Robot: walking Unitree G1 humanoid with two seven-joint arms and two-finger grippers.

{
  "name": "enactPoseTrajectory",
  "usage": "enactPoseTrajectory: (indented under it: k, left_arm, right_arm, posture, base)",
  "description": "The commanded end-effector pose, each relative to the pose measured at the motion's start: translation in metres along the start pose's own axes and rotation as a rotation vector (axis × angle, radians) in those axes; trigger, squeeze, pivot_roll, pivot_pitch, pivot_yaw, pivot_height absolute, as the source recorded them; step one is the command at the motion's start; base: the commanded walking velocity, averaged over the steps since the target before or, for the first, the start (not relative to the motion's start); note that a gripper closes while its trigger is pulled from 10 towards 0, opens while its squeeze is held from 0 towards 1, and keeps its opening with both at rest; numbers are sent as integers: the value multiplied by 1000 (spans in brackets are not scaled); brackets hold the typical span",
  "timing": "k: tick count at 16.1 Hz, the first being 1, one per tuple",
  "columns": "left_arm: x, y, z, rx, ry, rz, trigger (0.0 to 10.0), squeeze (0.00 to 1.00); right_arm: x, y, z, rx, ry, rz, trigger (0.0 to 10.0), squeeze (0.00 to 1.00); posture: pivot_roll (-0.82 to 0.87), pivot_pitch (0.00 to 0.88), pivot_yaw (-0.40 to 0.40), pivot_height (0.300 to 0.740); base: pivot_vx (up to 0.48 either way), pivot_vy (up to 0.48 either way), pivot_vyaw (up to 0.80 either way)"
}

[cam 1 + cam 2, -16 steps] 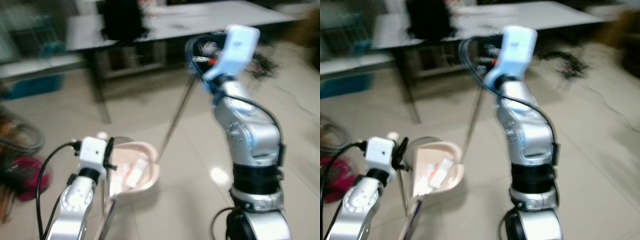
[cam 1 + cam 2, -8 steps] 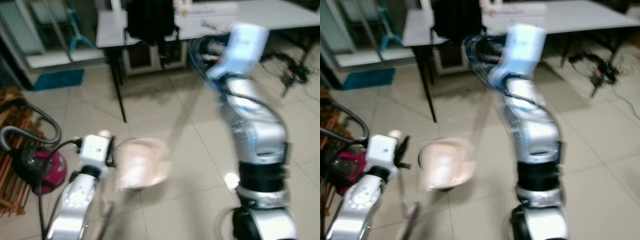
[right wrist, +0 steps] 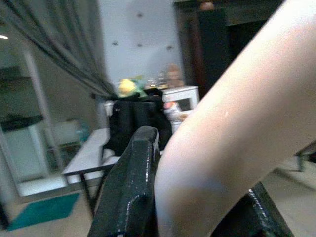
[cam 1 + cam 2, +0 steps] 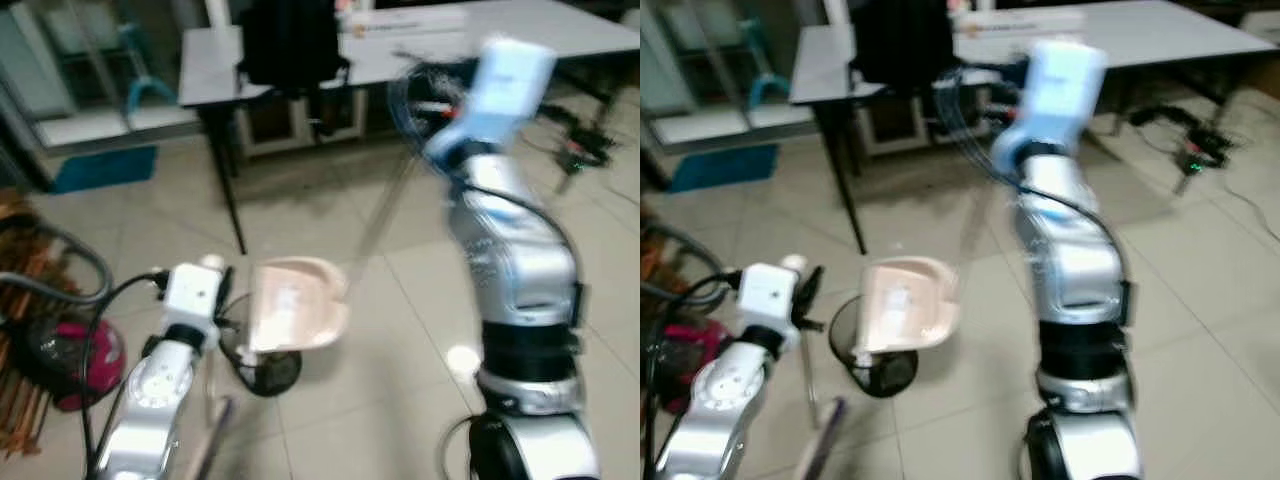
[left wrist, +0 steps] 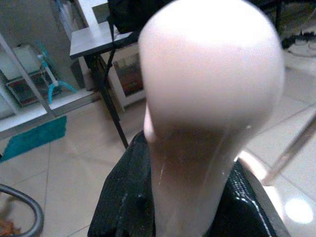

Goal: Sweep floor

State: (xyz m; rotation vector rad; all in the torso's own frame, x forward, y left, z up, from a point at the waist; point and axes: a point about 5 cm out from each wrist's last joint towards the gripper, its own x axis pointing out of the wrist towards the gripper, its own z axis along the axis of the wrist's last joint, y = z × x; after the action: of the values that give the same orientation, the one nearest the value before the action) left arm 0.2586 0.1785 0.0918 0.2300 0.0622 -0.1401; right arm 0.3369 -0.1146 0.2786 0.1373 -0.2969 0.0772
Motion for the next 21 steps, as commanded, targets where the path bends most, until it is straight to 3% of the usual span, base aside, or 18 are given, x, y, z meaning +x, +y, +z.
enactPoseTrajectory:
  k: [1,5,8,21]
  left_arm:
    - [0,9,4,28,-15,21,10000,0]
    - [0,10,5,32,-16,18,10000,0]
    - [0,11,5,35,-17,15,10000,0]
    - [3,12,5,38,-16,4,10000,0]
  right_arm:
    - [1,13,14,16,-75,41,10000,0]
    - [1,17,12,12,-68,61,10000,0]
    - [1,18,10,25,-61,62,10000,0]
    - [0,7,8,65,-65,19,10000,0]
  posture:
    - [-65,0,47,740]
    - [-62,0,52,740]
    - [-58,0,55,740]
    - [-60,0,63,740]
  base:
    - [349,0,0]
    - [344,0,0]
    - [345,0,800]
    - [339,0,0]
